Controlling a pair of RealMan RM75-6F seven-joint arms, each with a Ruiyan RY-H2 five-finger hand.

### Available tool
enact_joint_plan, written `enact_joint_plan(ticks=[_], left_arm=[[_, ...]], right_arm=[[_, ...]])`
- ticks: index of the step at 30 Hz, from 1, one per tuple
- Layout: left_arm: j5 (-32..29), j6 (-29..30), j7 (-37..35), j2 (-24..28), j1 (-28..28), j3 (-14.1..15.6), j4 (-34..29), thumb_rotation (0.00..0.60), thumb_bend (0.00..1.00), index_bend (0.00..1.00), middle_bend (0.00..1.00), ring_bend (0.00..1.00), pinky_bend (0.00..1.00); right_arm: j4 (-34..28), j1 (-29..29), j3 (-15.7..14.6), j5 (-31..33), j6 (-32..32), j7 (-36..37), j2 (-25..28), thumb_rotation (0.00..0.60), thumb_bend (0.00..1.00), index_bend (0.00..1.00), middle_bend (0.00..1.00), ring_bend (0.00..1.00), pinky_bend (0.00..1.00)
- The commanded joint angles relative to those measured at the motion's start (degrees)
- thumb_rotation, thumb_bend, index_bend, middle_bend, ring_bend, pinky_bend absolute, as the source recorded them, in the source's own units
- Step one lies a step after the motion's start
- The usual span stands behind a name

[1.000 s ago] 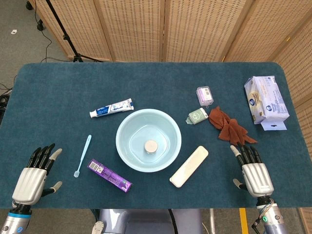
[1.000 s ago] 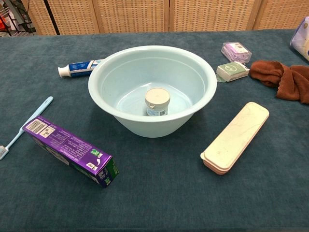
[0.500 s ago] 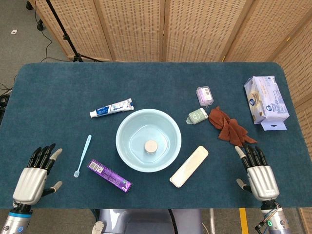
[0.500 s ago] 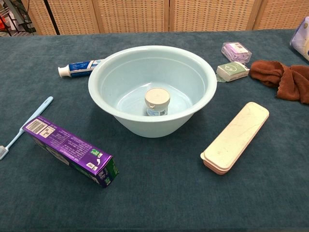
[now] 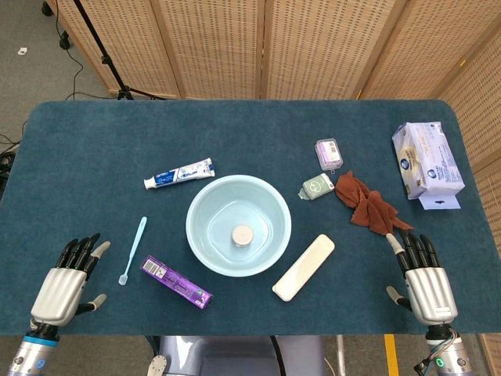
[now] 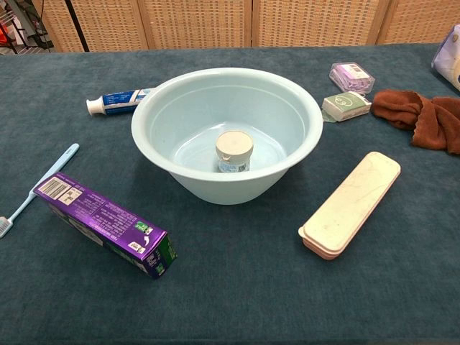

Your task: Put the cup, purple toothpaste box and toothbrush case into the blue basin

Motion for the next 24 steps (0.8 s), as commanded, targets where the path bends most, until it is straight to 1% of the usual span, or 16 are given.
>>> enact_joint_plan(ticks=[1,3,5,7,11,14,17,24], left_arm=[[-2.0,-3.0,0.6,2.2,-2.6,-1.6,-3.1,0.6,0.15,0.06,0.0,0.0,0.0],[-2.8,-4.5,1.0,2.8,-3.7,-2.2,-4.2,0.6,0.15,0.06,0.0,0.0,0.0],[-4.3,-7.1,1.3,3.8,-5.3,-2.7,-5.6,0.6,0.15,0.07,0.0,0.0,0.0],[-7.6,-12.0,1.5,4.4,-8.3,-3.9,-6.8,0.6,0.15,0.09,0.0,0.0,0.0],[-12.0,-17.1,0.8,4.7,-11.3,-5.0,-7.5,0.6,0.15,0.11,0.0,0.0,0.0],[-14.1,-19.3,1.2,4.6,-12.8,-5.2,-7.4,0.6,0.15,0.13,0.0,0.0,0.0],[-16.3,-21.0,2.6,3.3,-14.5,-5.4,-6.8,0.6,0.15,0.14,0.0,0.0,0.0],[-19.0,-23.0,4.0,1.6,-17.1,-5.7,-7.1,0.6,0.16,0.16,0.0,0.0,0.0]], right_arm=[[0.0,-0.2,0.4,-0.1,-0.2,0.1,0.0,0.6,0.16,0.01,0.0,0.0,0.0],[0.0,-0.4,0.6,-0.3,-0.3,0.0,0.0,0.6,0.16,0.01,0.0,0.0,0.0],[0.0,-0.5,0.7,-0.5,-0.4,0.0,-0.1,0.6,0.16,0.01,0.0,0.0,0.0],[0.1,-0.7,1.0,-0.8,-0.5,0.1,-0.2,0.6,0.16,0.01,0.0,0.0,0.0],[0.4,-0.9,1.5,-0.5,-1.0,0.5,-0.3,0.6,0.16,0.01,0.0,0.0,0.0],[0.5,-1.0,2.1,-0.2,-1.2,0.8,-0.3,0.6,0.16,0.01,0.0,0.0,0.0],[0.8,-1.2,2.7,0.2,-1.5,1.3,-0.3,0.6,0.16,0.01,0.0,0.0,0.0],[0.9,-1.5,3.1,-0.4,-2.0,1.2,-0.4,0.6,0.16,0.01,0.0,0.0,0.0]])
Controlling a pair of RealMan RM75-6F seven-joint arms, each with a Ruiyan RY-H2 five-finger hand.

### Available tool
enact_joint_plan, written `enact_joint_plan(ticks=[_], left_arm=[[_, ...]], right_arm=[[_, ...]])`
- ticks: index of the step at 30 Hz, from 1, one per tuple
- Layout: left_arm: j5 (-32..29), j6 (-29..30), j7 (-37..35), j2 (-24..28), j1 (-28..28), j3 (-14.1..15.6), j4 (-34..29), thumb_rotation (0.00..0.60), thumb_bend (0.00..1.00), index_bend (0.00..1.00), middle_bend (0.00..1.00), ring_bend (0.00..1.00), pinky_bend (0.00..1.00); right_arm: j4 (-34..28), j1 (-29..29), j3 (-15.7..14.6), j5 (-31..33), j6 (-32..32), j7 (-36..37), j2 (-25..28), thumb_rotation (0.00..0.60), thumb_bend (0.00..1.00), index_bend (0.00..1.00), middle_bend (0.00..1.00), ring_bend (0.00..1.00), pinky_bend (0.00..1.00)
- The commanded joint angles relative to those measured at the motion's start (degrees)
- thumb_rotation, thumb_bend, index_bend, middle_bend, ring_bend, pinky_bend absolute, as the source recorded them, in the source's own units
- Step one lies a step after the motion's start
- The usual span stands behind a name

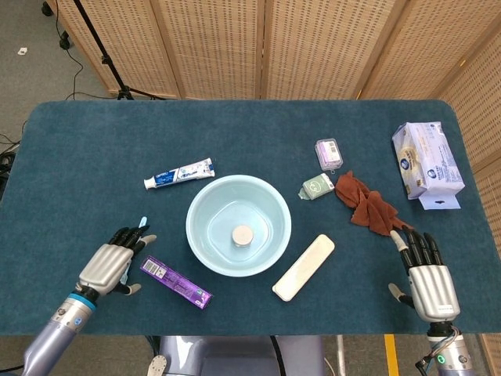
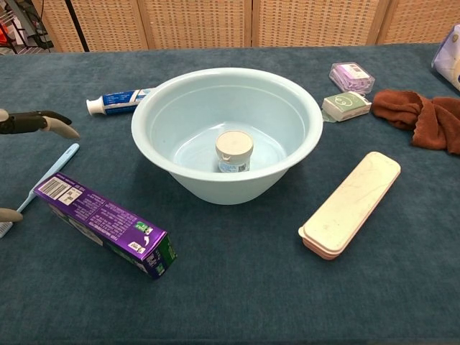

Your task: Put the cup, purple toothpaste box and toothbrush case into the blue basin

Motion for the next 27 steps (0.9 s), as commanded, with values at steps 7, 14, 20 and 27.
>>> enact_joint_plan(ticks=[7,14,20,27], left_arm=[[-3.0,-1.7,3.4,-2.4,-2.9,0.4,-2.0,0.6,0.16,0.17,0.0,0.0,0.0],[-4.9,-1.8,6.6,-4.5,-4.3,1.7,-2.5,0.6,0.17,0.23,0.0,0.04,0.06],[-5.5,-0.8,9.2,-6.8,-5.1,2.5,-2.3,0.6,0.23,0.36,0.11,0.15,0.18],[-5.2,1.8,12.3,-9.2,-5.2,3.4,-1.6,0.6,0.3,0.57,0.26,0.29,0.3]], right_arm=[[0.0,-0.4,0.7,0.0,-0.4,0.5,0.1,0.6,0.16,0.01,0.0,0.0,0.0],[-0.2,-0.8,1.3,0.0,-0.1,1.3,0.5,0.6,0.16,0.01,0.0,0.0,0.0],[-0.2,-1.0,1.7,0.0,-0.1,2.1,0.7,0.6,0.16,0.01,0.0,0.0,0.0],[-0.2,-1.2,2.1,-0.1,-0.2,2.3,0.8,0.6,0.16,0.01,0.0,0.0,0.0]])
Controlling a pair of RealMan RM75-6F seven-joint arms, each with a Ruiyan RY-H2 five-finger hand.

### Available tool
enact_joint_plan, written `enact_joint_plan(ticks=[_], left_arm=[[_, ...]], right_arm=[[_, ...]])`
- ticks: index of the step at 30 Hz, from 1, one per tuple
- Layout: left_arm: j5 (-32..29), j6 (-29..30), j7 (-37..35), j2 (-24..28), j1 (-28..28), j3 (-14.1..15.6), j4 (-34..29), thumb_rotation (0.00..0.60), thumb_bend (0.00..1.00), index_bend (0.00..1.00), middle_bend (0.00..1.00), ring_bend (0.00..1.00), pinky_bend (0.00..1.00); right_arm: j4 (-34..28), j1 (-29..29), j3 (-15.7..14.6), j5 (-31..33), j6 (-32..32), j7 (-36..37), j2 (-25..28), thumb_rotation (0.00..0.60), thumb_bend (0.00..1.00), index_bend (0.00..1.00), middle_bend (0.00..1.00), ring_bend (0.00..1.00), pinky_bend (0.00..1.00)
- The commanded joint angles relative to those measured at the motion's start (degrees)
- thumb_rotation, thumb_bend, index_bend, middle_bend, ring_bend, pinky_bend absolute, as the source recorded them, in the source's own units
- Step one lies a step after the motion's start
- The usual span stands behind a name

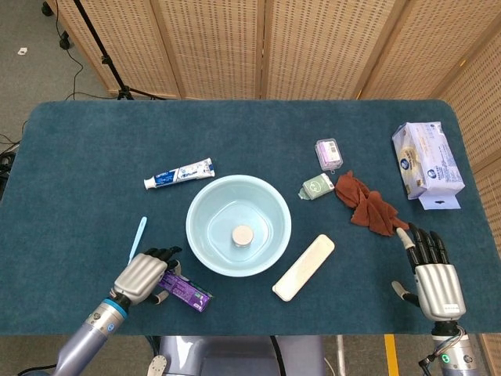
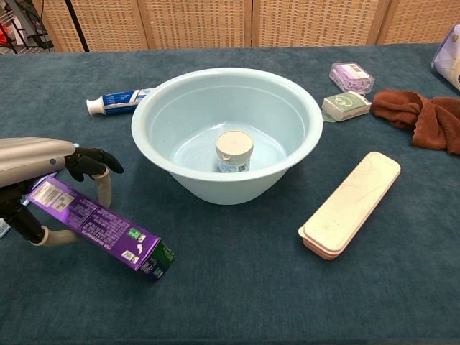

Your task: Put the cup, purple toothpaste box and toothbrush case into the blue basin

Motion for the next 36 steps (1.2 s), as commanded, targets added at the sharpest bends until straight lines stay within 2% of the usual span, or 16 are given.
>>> enact_joint_plan(ticks=[1,6,11,15,21,26,30,36], left_arm=[[0.7,1.9,1.2,-1.5,0.1,0.2,0.7,0.6,0.3,0.6,0.27,0.3,0.31],[3.2,5.5,1.4,-3.7,0.9,0.3,1.9,0.6,0.34,0.69,0.34,0.38,0.37],[5.6,7.5,0.3,-3.4,1.5,0.5,2.1,0.6,0.36,0.73,0.38,0.42,0.39],[6.4,8.2,-0.5,-1.9,1.7,0.5,1.1,0.6,0.36,0.75,0.4,0.43,0.4],[8.7,10.0,-3.9,4.3,2.3,-0.3,-3.1,0.6,0.36,0.75,0.4,0.43,0.4],[11.2,11.2,-7.2,7.3,2.6,-0.9,-5.0,0.6,0.36,0.75,0.4,0.43,0.4],[11.8,12.2,-7.4,8.1,2.5,-2.1,-5.2,0.6,0.36,0.75,0.4,0.43,0.4],[9.2,12.5,-4.5,5.1,0.2,-5.9,-3.5,0.6,0.35,0.75,0.4,0.43,0.4]], right_arm=[[-0.1,-0.1,0.1,0.0,0.0,0.1,0.1,0.6,0.16,0.01,0.0,0.0,0.0],[-0.2,-0.1,0.3,0.2,-0.6,0.3,0.2,0.6,0.16,0.01,0.0,0.0,0.0],[-0.3,-0.3,0.5,0.1,-0.6,0.4,0.3,0.6,0.16,0.01,0.0,0.0,0.0],[-0.4,-0.4,0.6,0.2,-0.7,0.4,0.3,0.6,0.16,0.01,0.0,0.0,0.0],[-0.6,-0.5,0.7,0.1,-0.9,0.3,0.3,0.6,0.16,0.01,0.0,0.0,0.0],[-0.7,-0.6,0.7,-0.2,-1.0,-0.2,0.1,0.6,0.16,0.01,0.0,0.0,0.0],[-0.8,-0.7,0.6,-0.2,-1.3,-0.5,0.1,0.6,0.16,0.01,0.0,0.0,0.0],[-0.9,-0.7,0.7,-0.1,-1.5,-0.4,0.3,0.6,0.16,0.01,0.0,0.0,0.0]])
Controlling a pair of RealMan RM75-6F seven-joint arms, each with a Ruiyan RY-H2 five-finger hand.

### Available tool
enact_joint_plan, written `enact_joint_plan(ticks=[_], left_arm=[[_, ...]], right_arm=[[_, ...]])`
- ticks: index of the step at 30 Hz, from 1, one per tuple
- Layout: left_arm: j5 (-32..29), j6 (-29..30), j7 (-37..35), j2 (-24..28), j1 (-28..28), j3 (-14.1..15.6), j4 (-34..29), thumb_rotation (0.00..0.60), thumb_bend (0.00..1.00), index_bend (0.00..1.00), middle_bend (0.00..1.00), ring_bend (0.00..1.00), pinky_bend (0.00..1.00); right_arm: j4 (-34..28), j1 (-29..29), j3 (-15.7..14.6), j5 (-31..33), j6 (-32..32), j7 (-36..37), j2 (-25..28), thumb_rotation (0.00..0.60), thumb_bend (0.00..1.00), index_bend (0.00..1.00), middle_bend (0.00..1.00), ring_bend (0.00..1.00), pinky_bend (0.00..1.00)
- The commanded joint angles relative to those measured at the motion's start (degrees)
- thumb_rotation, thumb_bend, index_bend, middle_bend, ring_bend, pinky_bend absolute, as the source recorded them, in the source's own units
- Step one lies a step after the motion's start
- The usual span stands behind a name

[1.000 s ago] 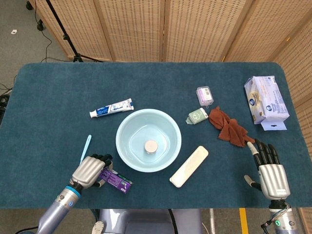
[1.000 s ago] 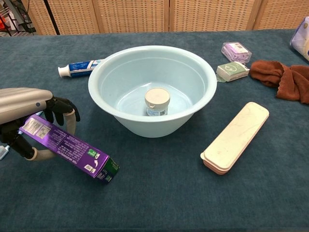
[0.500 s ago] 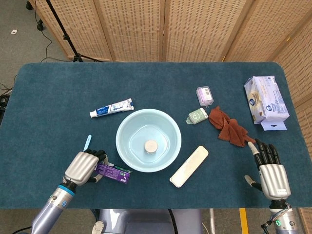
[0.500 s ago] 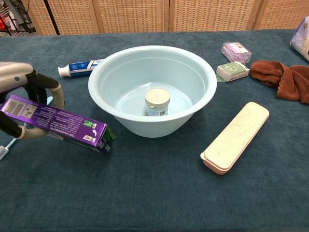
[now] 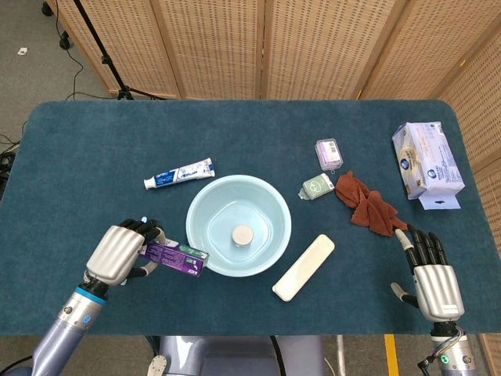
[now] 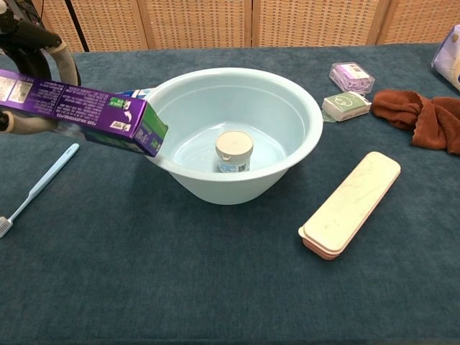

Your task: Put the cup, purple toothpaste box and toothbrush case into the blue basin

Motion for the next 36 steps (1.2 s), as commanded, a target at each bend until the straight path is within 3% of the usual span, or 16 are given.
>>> enact_joint_plan(ticks=[1,7,14,20,27,28,30,33,36], left_arm=[[-2.5,-0.5,2.1,-2.3,-1.7,-2.0,1.4,0.6,0.35,0.75,0.4,0.43,0.4],[-7.2,-1.5,5.8,-7.3,-5.2,-5.5,3.4,0.6,0.35,0.75,0.4,0.43,0.4],[-7.2,2.6,6.4,-19.0,-8.7,-9.7,10.5,0.6,0.35,0.75,0.4,0.43,0.4],[-9.2,3.0,8.4,-23.2,-10.5,-10.9,13.5,0.6,0.35,0.75,0.4,0.43,0.4],[-10.1,2.3,8.8,-25.5,-11.7,-10.2,14.8,0.6,0.32,0.74,0.38,0.4,0.4],[-10.5,1.9,8.7,-25.5,-11.8,-10.0,14.8,0.6,0.31,0.72,0.36,0.38,0.4],[-12.5,0.2,8.9,-25.0,-12.1,-9.6,14.2,0.6,0.28,0.56,0.23,0.25,0.38],[-15.9,-1.8,10.0,-23.9,-12.6,-9.4,13.0,0.6,0.23,0.3,0.03,0.05,0.23],[-18.7,-3.0,11.3,-23.0,-13.2,-9.5,11.9,0.6,0.18,0.15,0.0,0.0,0.07]], right_arm=[[0.0,0.0,0.1,0.1,-0.1,0.1,0.1,0.6,0.16,0.01,0.0,0.0,0.0],[-0.2,-0.1,0.3,0.2,-0.1,0.5,0.4,0.6,0.16,0.01,0.0,0.0,0.0],[0.0,-0.1,0.6,0.8,-0.5,1.8,0.7,0.6,0.16,0.01,0.0,0.0,0.0],[0.0,-0.1,0.8,1.1,-0.8,2.6,0.9,0.6,0.16,0.01,0.0,0.0,0.0],[-0.1,-0.1,0.9,1.1,-0.8,3.0,1.1,0.6,0.16,0.01,0.0,0.0,0.0],[-0.1,-0.1,0.9,1.1,-0.8,3.0,1.1,0.6,0.16,0.01,0.0,0.0,0.0],[-0.1,-0.2,0.9,1.0,-0.7,3.0,1.0,0.6,0.16,0.01,0.0,0.0,0.0],[0.0,-0.2,1.0,0.9,-0.6,3.1,0.9,0.6,0.16,0.01,0.0,0.0,0.0],[0.0,-0.2,1.0,1.0,-0.6,3.2,0.9,0.6,0.16,0.01,0.0,0.0,0.0]])
